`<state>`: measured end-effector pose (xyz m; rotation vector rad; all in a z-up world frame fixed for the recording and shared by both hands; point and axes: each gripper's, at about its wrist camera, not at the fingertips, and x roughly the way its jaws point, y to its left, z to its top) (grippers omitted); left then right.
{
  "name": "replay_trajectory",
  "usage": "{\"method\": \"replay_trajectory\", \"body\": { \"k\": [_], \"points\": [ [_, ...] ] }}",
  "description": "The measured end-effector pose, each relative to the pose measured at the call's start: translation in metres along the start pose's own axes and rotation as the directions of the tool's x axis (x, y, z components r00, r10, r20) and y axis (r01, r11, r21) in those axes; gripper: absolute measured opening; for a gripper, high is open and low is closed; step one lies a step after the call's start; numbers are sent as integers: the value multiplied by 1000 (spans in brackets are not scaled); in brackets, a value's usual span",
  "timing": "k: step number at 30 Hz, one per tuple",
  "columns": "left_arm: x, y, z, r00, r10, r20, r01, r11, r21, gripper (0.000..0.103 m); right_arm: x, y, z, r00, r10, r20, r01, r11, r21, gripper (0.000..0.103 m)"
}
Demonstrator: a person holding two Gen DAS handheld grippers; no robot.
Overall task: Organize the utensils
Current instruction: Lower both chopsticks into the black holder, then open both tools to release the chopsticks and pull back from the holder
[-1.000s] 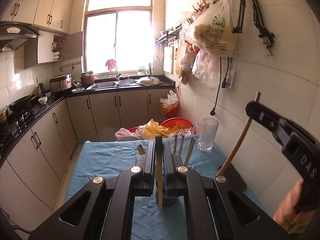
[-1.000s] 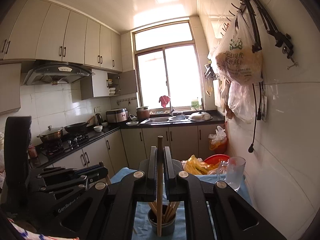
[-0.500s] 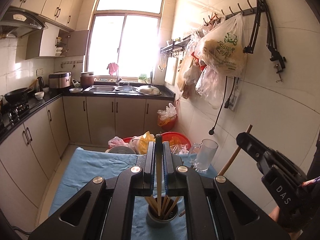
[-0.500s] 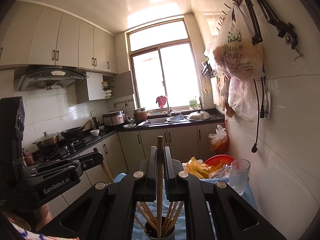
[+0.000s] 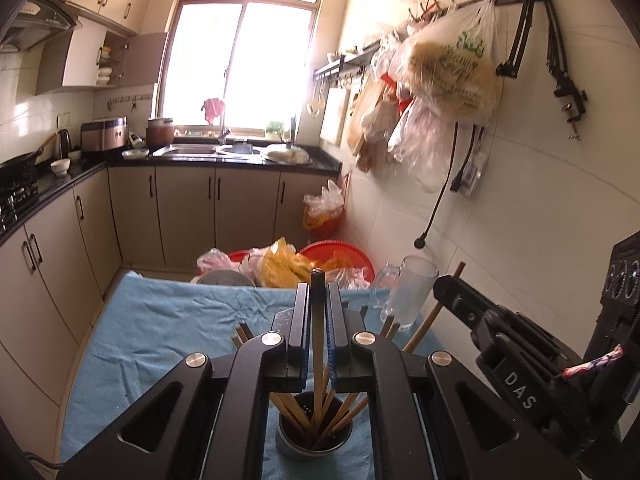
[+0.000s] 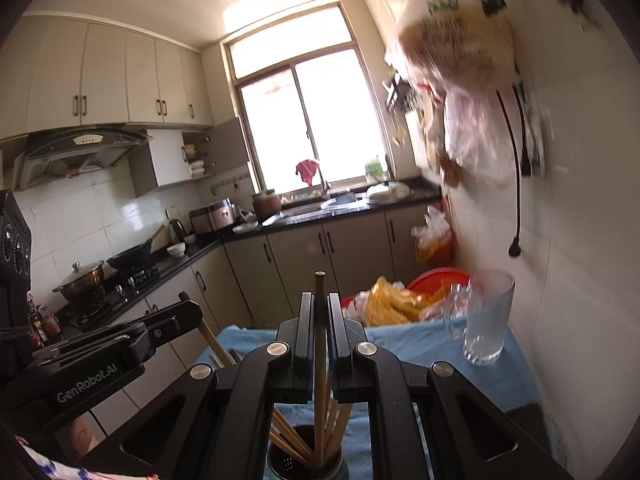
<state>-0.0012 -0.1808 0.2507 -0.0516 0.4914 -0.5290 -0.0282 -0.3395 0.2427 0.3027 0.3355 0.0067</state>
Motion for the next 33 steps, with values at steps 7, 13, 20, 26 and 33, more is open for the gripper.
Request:
{"method": "replay_trajectory", "body": {
  "k": [7,13,20,26,33],
  "points": [
    [22,1,-17,998,-2,-59,2,1000,5,7,29,-18,-27,994,22,-102,-15,997,74,6],
    [31,0,-27,996,6,-84,-3,1000,28,7,42,-31,-40,990,17,-140,-2,994,106,6],
    [38,5,-35,994,15,-108,-13,1000,21,7,43,-33,-43,989,14,-148,2,995,104,6],
    [42,6,-40,992,38,-123,-36,999,25,7,46,-34,-47,987,5,-160,12,994,109,6],
    [41,8,-41,991,62,-122,-58,998,37,7,46,-34,-48,987,1,-158,15,994,104,6]
  ]
}}
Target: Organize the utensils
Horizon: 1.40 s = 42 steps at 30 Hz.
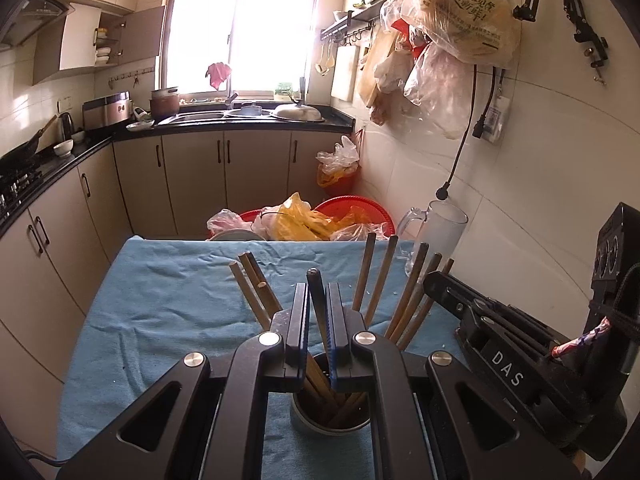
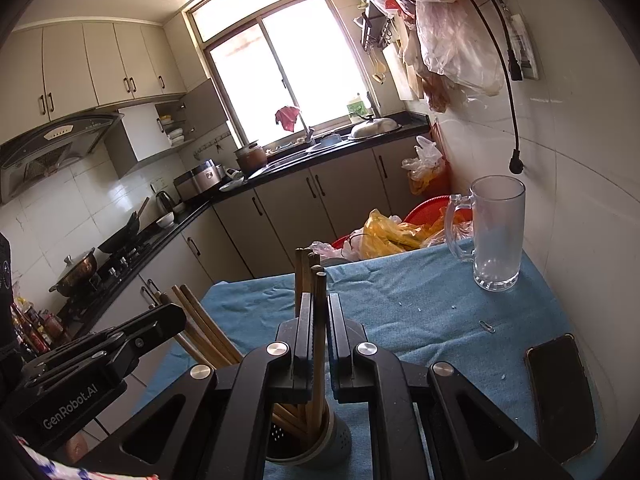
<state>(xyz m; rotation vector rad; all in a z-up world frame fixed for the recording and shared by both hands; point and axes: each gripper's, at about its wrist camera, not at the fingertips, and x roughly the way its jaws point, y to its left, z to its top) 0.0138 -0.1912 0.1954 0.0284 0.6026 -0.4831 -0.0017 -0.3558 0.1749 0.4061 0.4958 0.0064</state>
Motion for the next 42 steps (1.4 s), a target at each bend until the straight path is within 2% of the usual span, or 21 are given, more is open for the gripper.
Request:
{"method": "replay_trajectory", "body": {
  "k": [8,12,14,15,17,19,23,25,30,34,38,42],
  "points": [
    [-4,-2,-2,1000,11,0,-11,1000,12,7,-6,3,3,1000,-4,18,4,1000,9,8],
    [-11,-2,-5,1000,29,0,-29,1000,9,7,-16,1,8,999,-9,41,8,1000,29,30],
    [-17,-1,-6,999,34,4,-34,999,8,9,-23,1,9,998,-14,54,12,999,35,32],
    [-21,-1,-6,999,38,7,-38,999,7,12,-26,1,10,998,-15,60,12,999,38,33],
    [-28,-1,-6,999,48,16,-48,999,3,33,-35,0,12,997,-19,73,16,999,44,39],
    [-40,0,-7,997,59,40,-59,998,-6,46,-45,1,13,996,-22,88,18,999,47,43],
    [-62,0,-11,995,72,69,-71,997,-15,66,-67,5,13,993,-28,114,22,999,49,53],
    [-73,-1,-13,994,71,78,-70,997,-14,73,-79,6,11,992,-34,125,28,999,47,57],
    [-104,-2,-24,987,109,121,-106,994,-32,87,-108,13,1,988,-56,147,51,998,34,69],
    [-128,-4,-35,972,159,173,-157,987,-28,97,-129,18,-16,984,-85,156,85,996,6,74],
    [-151,-6,-50,965,164,204,-162,986,-24,98,-143,20,-32,982,-113,152,117,993,-12,75],
    [-172,-4,-65,953,193,233,-180,981,-77,99,-157,24,-46,978,-144,153,150,988,-32,76]
  ]
}}
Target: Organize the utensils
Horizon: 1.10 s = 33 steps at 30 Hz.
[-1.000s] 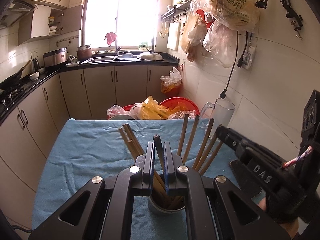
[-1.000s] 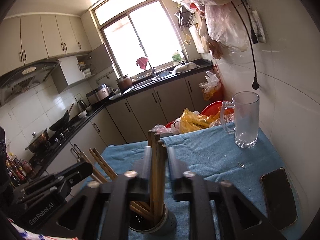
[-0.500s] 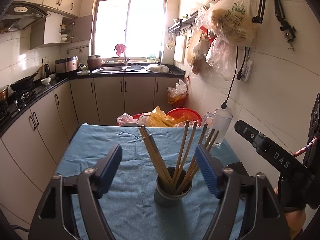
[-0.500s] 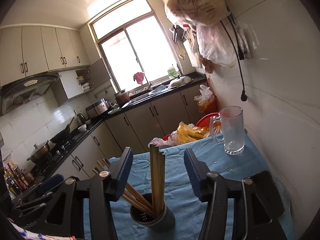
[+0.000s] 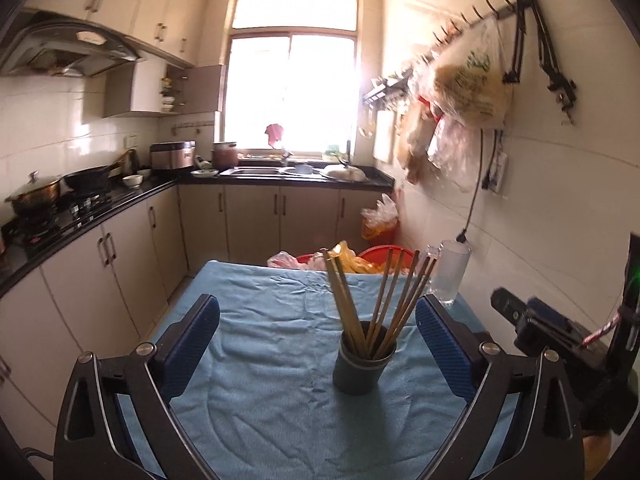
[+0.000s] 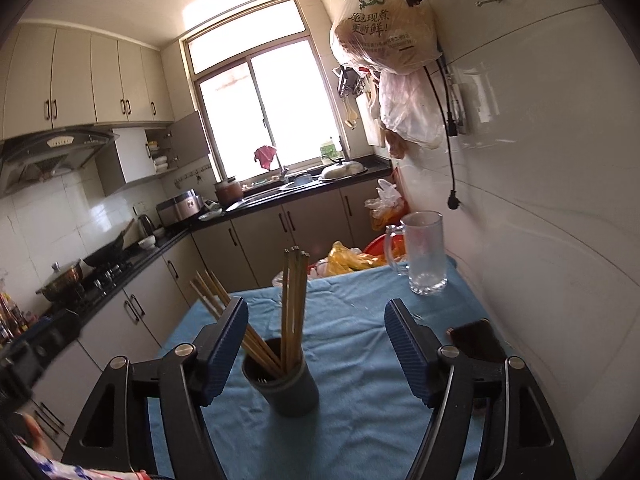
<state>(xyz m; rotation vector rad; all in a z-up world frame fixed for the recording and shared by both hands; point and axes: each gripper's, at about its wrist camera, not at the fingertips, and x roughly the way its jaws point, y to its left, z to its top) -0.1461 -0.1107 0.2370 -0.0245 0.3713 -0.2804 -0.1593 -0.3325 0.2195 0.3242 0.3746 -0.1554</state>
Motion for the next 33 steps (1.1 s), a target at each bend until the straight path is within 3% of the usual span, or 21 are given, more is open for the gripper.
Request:
{"method": "replay_trajectory", "body": {
  "k": [2,13,21,33],
  "points": [
    [-11,4,-6,1000,20,8,-20,1000,-14,103,-10,2,-6,1000,-13,6,13,1000,-14,77],
    [-49,16,-37,988,154,29,-154,988,-17,103,-39,22,-40,998,-67,-3,66,991,-115,81],
    [-55,21,-61,988,149,-41,-150,988,-23,103,-45,28,-56,997,-69,-44,62,989,-132,81],
    [-57,13,-68,987,144,-72,-144,990,13,103,-51,39,-64,996,-81,-42,71,979,-191,83]
  ]
}}
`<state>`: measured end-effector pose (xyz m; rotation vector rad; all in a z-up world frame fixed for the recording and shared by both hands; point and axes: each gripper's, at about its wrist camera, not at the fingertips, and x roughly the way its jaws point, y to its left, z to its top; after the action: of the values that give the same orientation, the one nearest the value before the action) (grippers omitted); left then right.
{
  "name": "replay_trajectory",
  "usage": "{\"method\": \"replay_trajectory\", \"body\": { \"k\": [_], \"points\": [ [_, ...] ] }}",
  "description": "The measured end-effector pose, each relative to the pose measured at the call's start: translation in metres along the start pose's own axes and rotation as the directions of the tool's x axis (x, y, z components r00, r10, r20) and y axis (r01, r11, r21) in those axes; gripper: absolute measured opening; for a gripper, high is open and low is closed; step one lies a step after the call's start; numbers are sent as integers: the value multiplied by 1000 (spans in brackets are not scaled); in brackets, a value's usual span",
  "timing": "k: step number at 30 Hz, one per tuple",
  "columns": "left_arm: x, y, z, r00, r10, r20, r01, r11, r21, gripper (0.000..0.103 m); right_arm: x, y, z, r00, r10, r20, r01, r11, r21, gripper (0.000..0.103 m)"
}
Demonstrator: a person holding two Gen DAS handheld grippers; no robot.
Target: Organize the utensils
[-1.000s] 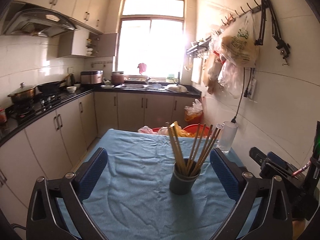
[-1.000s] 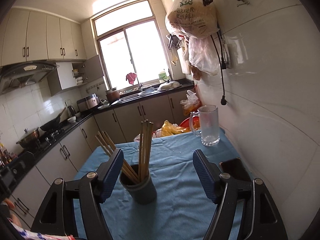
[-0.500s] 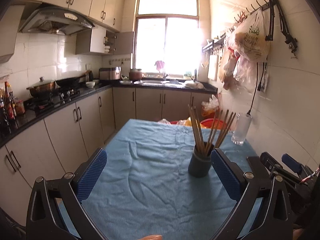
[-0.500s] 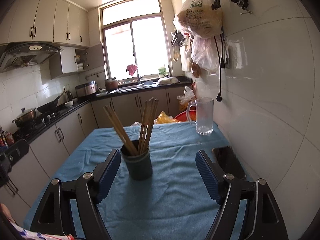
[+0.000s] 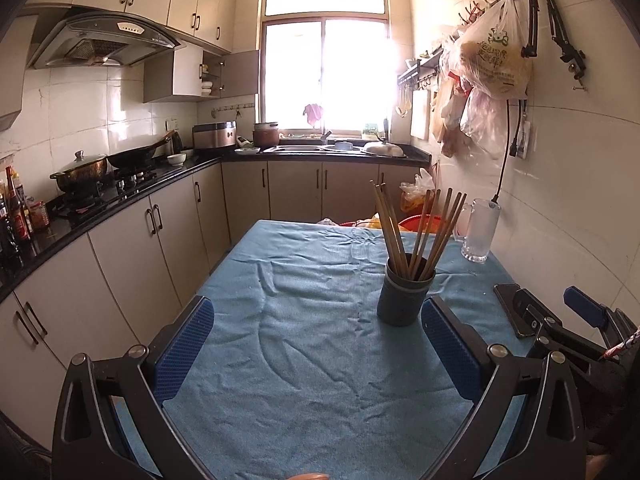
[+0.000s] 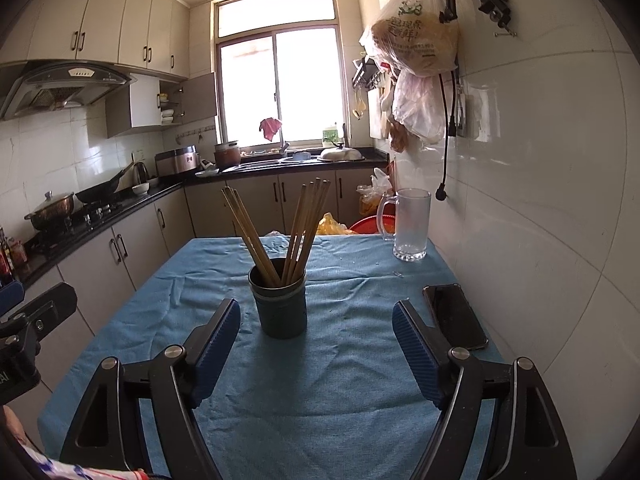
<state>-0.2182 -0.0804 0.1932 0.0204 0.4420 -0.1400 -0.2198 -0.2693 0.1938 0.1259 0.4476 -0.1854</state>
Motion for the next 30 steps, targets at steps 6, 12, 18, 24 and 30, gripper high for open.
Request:
{"method": "replay_trajectory", "body": {
  "k": [6,12,18,24,30],
  "points": [
    [3,2,-1,1000,-2,-19,2,1000,-9,103,1,1,-3,1000,-12,3,12,1000,-13,84],
    [8,2,-3,999,-4,-40,3,1000,-11,103,4,-1,-7,1000,-18,-12,18,1000,-8,84],
    [12,1,-4,998,-1,-58,1,1000,-11,103,5,-3,-8,1000,-26,-16,26,1000,3,84],
    [15,-1,-5,998,-1,-68,0,1000,-9,103,6,-1,-10,999,-34,-17,34,999,-7,84],
    [19,-3,-8,996,-8,-85,7,1000,-3,103,8,4,-13,999,-36,-21,36,999,-20,84]
  ]
}}
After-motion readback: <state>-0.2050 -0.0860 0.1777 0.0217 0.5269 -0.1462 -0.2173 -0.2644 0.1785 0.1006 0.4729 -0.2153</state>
